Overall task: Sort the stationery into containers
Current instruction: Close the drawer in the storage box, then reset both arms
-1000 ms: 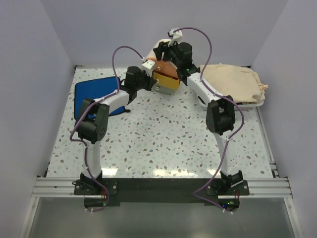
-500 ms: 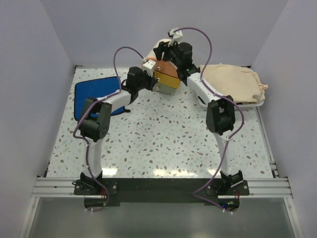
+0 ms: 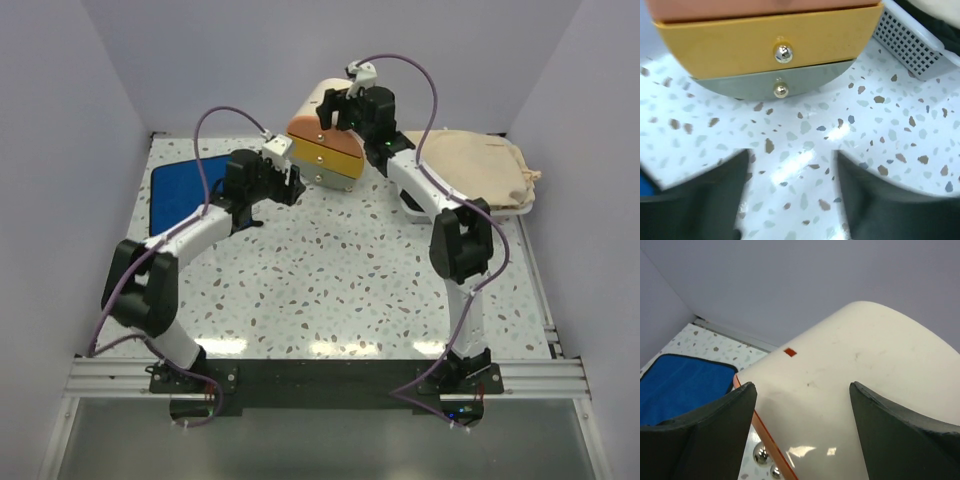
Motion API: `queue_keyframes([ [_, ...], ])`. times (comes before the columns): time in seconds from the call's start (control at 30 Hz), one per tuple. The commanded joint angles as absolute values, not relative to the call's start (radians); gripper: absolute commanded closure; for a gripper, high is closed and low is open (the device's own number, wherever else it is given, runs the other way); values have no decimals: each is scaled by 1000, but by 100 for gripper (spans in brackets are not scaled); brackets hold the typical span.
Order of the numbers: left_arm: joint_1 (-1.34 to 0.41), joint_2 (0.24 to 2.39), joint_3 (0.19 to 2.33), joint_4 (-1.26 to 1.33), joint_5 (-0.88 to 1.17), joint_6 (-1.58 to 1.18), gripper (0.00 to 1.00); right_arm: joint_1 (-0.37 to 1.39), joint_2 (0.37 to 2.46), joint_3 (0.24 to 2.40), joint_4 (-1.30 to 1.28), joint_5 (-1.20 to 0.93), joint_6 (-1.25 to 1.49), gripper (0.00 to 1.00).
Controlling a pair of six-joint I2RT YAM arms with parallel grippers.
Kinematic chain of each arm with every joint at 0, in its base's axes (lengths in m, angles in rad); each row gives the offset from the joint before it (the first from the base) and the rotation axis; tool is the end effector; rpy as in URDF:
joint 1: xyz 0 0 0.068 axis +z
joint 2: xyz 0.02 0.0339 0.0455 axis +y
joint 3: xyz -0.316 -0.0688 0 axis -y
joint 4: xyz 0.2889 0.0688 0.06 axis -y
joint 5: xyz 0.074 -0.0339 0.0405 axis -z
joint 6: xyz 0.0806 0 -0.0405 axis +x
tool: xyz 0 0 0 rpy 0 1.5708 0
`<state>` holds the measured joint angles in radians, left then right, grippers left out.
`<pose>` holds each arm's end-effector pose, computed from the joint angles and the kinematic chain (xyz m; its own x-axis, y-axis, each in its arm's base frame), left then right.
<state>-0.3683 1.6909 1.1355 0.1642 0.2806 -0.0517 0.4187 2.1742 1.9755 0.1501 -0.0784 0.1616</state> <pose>0.4351 -0.1918 0.2681 -0.3855 0.0955 -0.9178 0.5656 0.8103 -0.1532 0.5900 0.2694 0.3680 -0.1205 0.1219 -0.9852 -0.4634 0.8707 0.1645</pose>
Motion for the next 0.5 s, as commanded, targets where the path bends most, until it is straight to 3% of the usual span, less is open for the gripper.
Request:
queue_keyframes([
  [0.0,-359,1501,1022,178,174,43,0,416,2090,1898,-113,72,193,15],
  [0.07,-359,1485,1029,122,97,67,0,417,2018,1869,-155,60,172,11],
  [0.1,-357,1473,1034,112,28,81,0,417,1991,1811,-167,51,163,1],
  [0.23,-333,1439,1012,147,-138,152,0,419,1853,1629,-225,164,194,1],
  [0.47,-170,1437,1100,65,-80,204,0,428,1634,1404,-363,371,134,1],
])
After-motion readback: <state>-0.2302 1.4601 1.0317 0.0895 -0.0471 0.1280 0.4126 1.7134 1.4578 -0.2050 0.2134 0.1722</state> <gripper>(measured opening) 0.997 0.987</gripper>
